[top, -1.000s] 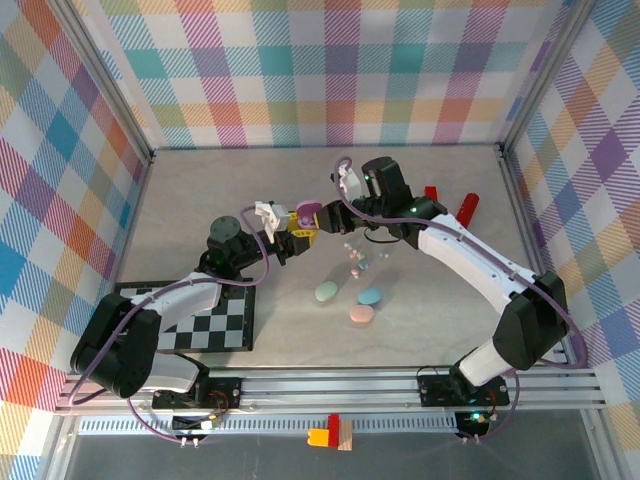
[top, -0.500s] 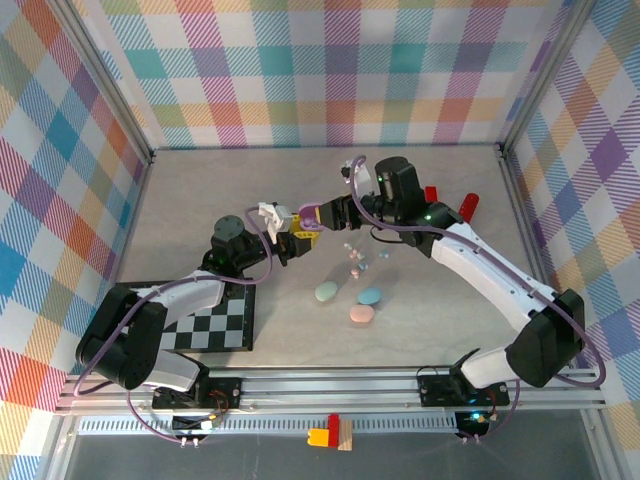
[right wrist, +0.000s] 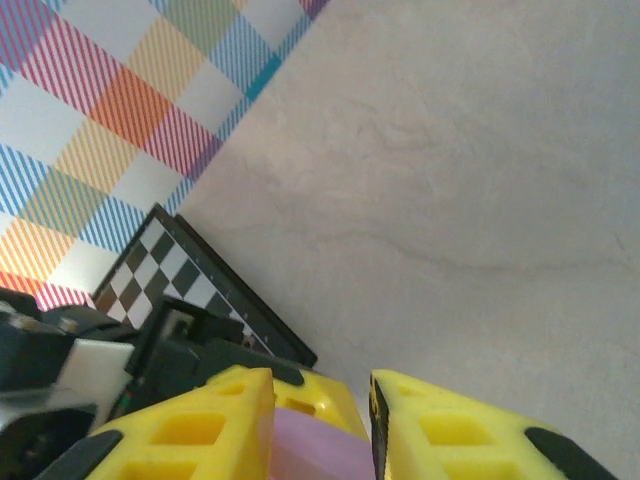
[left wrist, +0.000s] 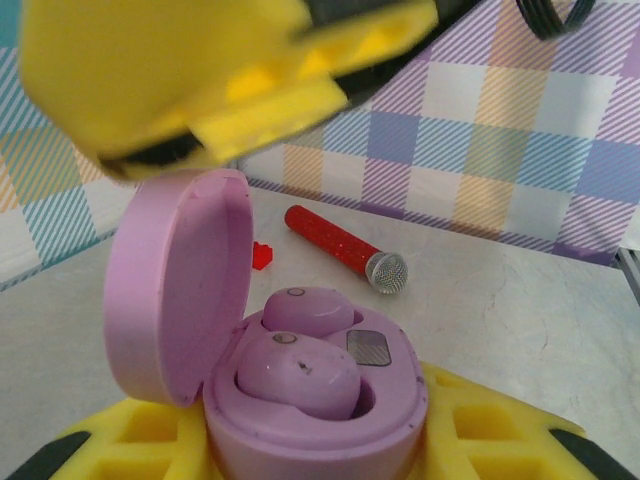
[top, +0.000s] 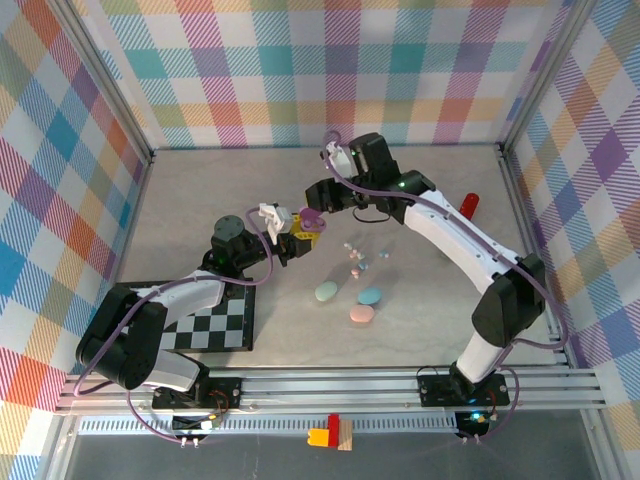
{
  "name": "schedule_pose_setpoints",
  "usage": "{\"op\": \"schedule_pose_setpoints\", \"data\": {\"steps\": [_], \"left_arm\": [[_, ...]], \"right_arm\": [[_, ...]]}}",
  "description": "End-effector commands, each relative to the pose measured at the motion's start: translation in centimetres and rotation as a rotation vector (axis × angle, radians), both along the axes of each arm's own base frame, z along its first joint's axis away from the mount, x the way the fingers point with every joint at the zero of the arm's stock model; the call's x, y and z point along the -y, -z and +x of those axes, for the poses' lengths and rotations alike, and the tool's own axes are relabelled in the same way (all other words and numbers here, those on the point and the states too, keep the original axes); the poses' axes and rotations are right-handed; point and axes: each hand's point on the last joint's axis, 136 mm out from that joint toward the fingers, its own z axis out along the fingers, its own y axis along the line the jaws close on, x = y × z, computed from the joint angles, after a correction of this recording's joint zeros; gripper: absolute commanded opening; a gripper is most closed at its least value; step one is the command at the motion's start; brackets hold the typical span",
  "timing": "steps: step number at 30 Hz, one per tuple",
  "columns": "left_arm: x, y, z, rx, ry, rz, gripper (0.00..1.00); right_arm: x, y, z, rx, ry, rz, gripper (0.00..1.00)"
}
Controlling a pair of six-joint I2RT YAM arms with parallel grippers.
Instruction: Insert the wireless bluetooth earbuds into the charging case
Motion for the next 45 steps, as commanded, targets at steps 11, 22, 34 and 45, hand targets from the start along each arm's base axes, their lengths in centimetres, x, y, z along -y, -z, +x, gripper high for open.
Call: {"op": "schedule_pose_setpoints", "data": {"steps": [11,22,34,45], "left_arm": [[0.0,-5.6,1.0,0.052,-0.043,-0.123,0.28],[0.2,-9.7,1.1,0.122,-0.012,-0.252,0.28],[0.8,-11.3,-0.3,0.164,0.069,-0.235,0.28],[0.2,-9.3,-0.1,0.113,0.001,-0.133,0.78]], "right_arm": [[2.9,-4.2,-1.7,0.005,0.094,0.112,0.44],[1.8,-4.4,-2.5,-0.466,0.039,0.514,0.69],[1.1,-4.6,-3.1,-0.535,-0.025,0.583,0.36],[2.4,-3.7,-1.7,-0.318,0.063,0.501,0.18]]}}
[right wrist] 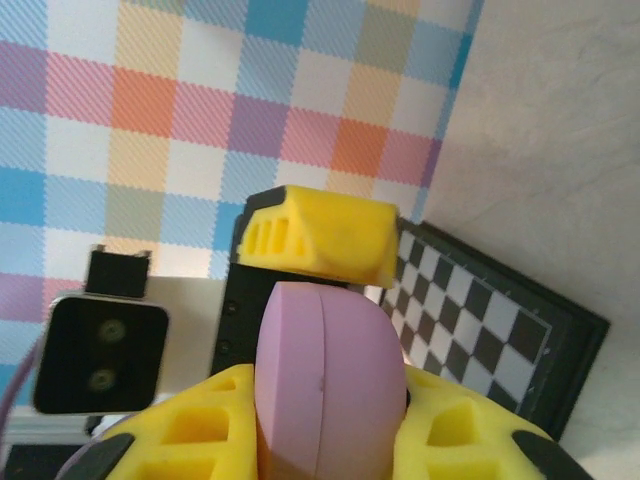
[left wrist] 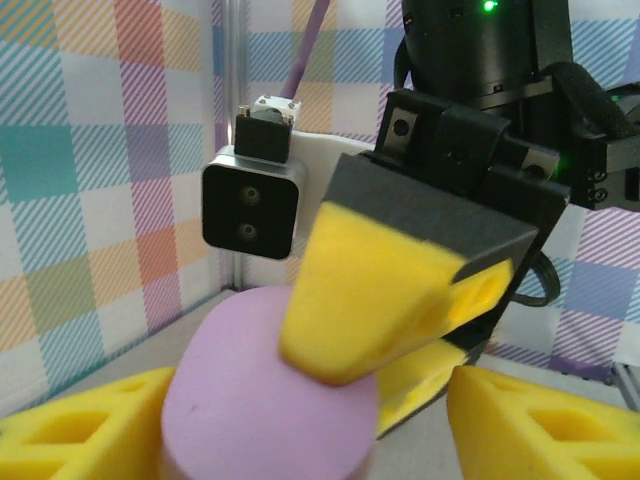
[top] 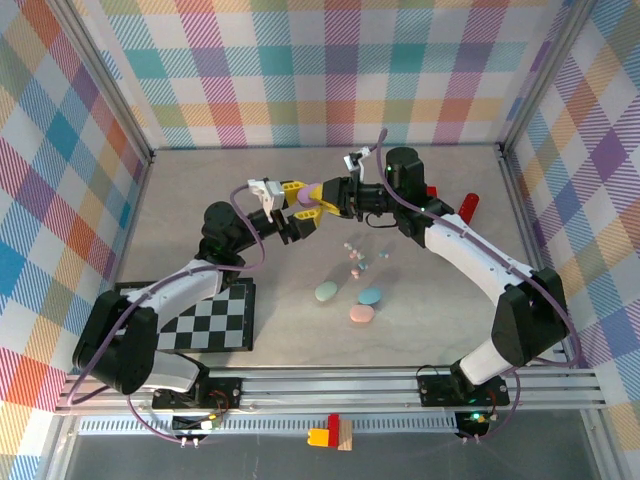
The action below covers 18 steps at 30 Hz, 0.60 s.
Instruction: Insert the wireless bluetooth earbuds into the charging case
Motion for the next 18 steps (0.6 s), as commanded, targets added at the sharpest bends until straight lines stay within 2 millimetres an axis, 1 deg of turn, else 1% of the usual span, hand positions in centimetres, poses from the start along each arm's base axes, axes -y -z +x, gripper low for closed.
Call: {"op": "schedule_pose_setpoints", "data": {"steps": [1,3,7,9,12,18], "left_arm": [[-0.3,0.0,-0.6,0.014,-0.022,0.043,0.83],[-0.7,1.5,-0.7,-0.032,-0.045,0.093,0.89],[-1.4,4.7,-1.8,-0.118,-0.078,0.215,0.95],[-1.8,6.6,-2.3,-0.157,-0.123,0.282,0.97],[-2.2,9.1,-3.2,-0.216,-0.169,0.358,1.00],[-2.2,14.3,-5.4,-0.328,-0.223,0.451,1.00]], "right_arm": [[0.9,0.4,1.0,0.142,0.077,-0.075,0.19],[1.2,2.4,2.3,0.157,0.124,-0.149,0.18],[1.2,7.0,4.7,0.129,0.175,-0.267,0.18],[1.0,9.7,6.0,0.090,0.187,-0.326,0.18],[0.2,13.0,7.4,0.026,0.178,-0.364,0.18],[-1.5,18.4,10.1,-0.051,0.179,-0.404,0.18]]}}
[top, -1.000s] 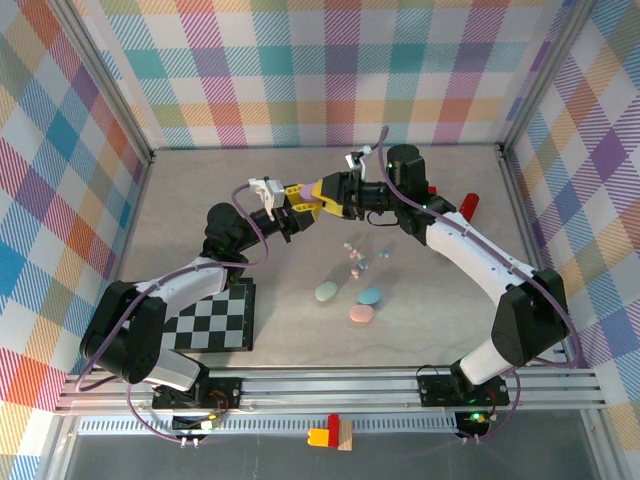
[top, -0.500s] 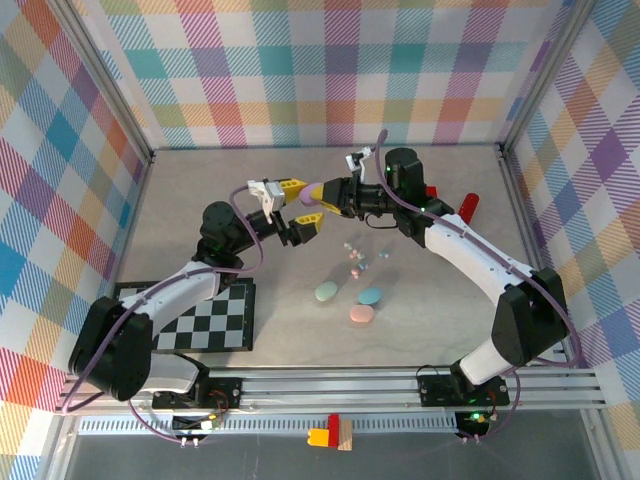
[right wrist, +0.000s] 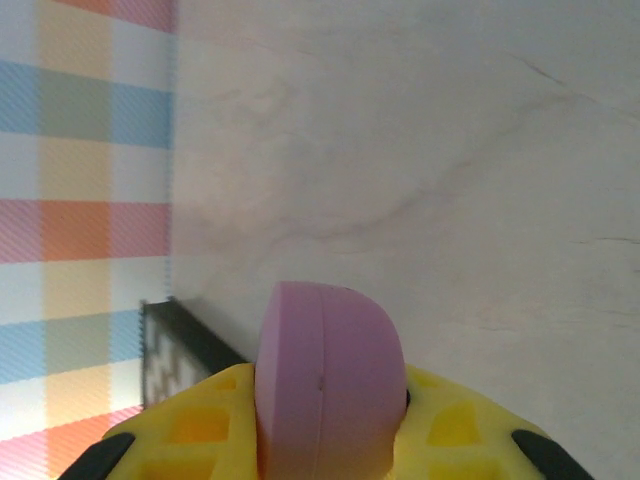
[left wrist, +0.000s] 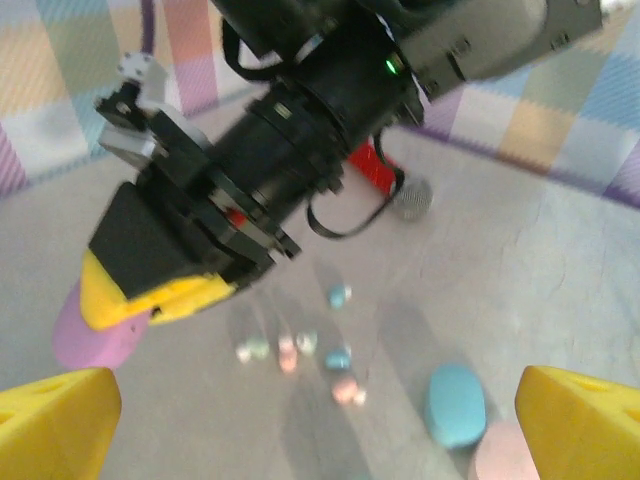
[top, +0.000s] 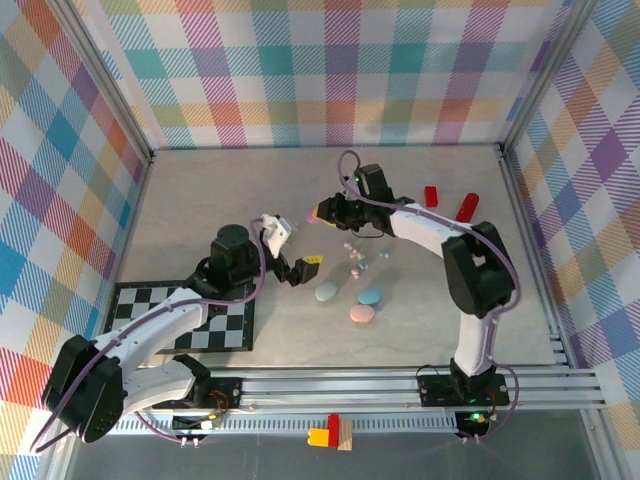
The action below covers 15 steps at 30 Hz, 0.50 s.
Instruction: Insert the wireless bluetooth earbuds into the charging case
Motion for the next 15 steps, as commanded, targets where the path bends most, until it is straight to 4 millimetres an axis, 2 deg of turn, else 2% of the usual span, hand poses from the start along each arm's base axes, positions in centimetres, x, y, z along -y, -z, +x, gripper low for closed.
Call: {"op": "schedule_pose_setpoints", "data": {"steps": [1,6,11,15], "left_arm": [[-0.8,4.3,-1.3,-0.094,-0.061,0.094,1.00],[-0.6,8.3,-3.1,-0.176,-0.069,0.133,1.00],[-0.5,9.9,-3.4,-0.210,-0.078,0.154,1.00],[-0.3,11.8,-3.6,-0.225,-0.060,0.216,1.00]], "right_arm": [[-1.3,-0.1,1.8,0.046,-0.014,-0.010,0.19],[-2.6,3.6,2.8,0.000,-0.030,-0.077,0.20],[-3.1,5.6,3.6,-0.030,-0.036,-0.116,0.21],[-3.2,6.3,4.0,-0.033,-0.037,-0.136,0.24]]}}
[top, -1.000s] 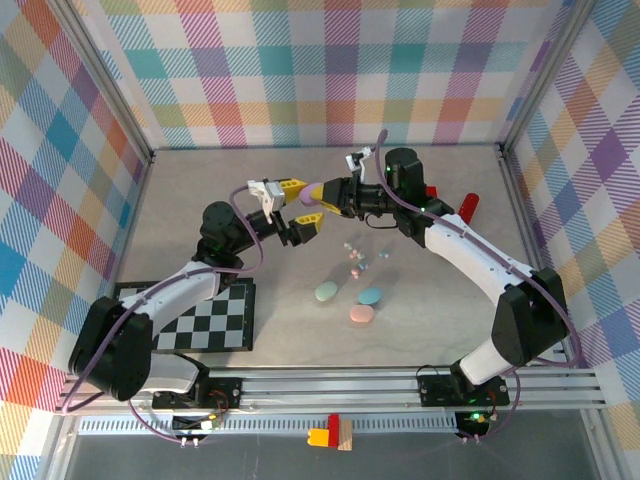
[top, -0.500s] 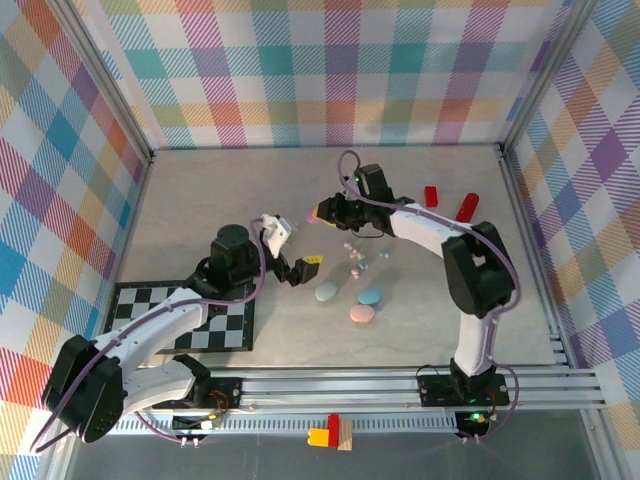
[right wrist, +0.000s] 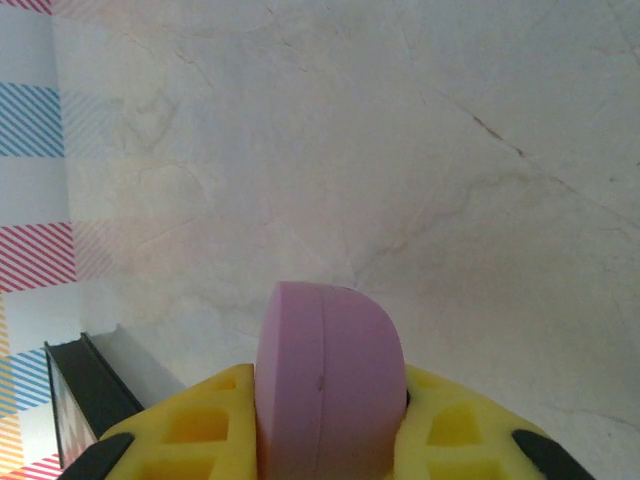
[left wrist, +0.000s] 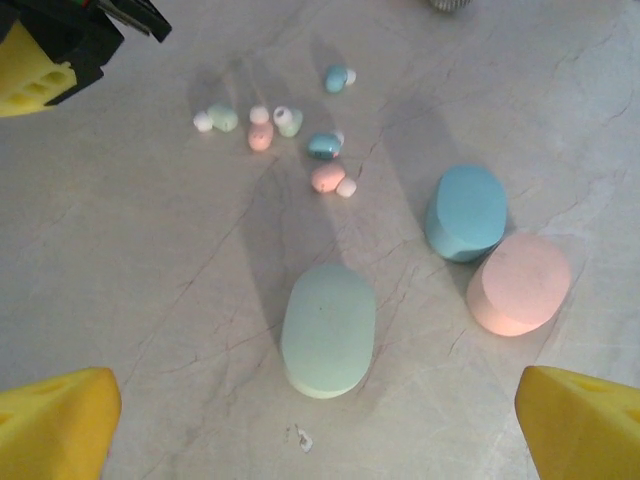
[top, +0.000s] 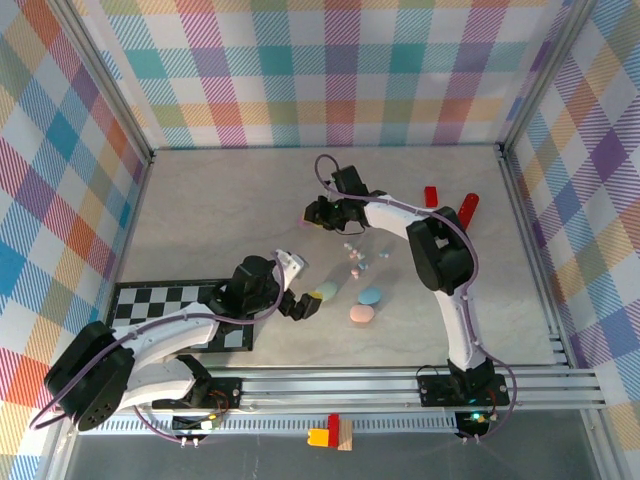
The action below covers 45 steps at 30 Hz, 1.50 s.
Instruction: Insert the wireless bluetooth earbuds into the charging case
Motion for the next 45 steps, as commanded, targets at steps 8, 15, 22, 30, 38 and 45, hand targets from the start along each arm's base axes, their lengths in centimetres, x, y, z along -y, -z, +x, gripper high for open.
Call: {"op": "schedule_pose_setpoints", "data": {"steps": [8,15,22,30,38,45], "left_arm": [[1.4,4.6,-0.4,-0.047,0.075,0.172,0.95],[2.2,6.4,0.3,-0.066,0.092,0.218,0.92],[3.7,7.8,1.1,-0.079,0.112,0.209,0.86],[4.7,9.2,1.7,-0.101,0.138,0.207,0.68],[4.7,9.0,1.0,-0.099,0.179,0.207,0.42],[5.3,6.6,1.0,-0.055,0.199,0.115,0.37]], "right_arm": [[0.3,-0.2,0.4,0.027,-0.006,-0.044,0.39],[1.8,-2.9,-0.2,0.075,0.000,-0.044,0.65],[4.1,-5.1,-1.5,0.110,0.018,-0.042,0.72],[6.6,-6.3,-2.7,0.121,0.064,-0.041,0.72],[9.3,-7.5,-3.4,0.121,0.116,-0.032,0.71],[11.7,-8.4,-6.1,0.080,0.119,-0.003,0.71]]}}
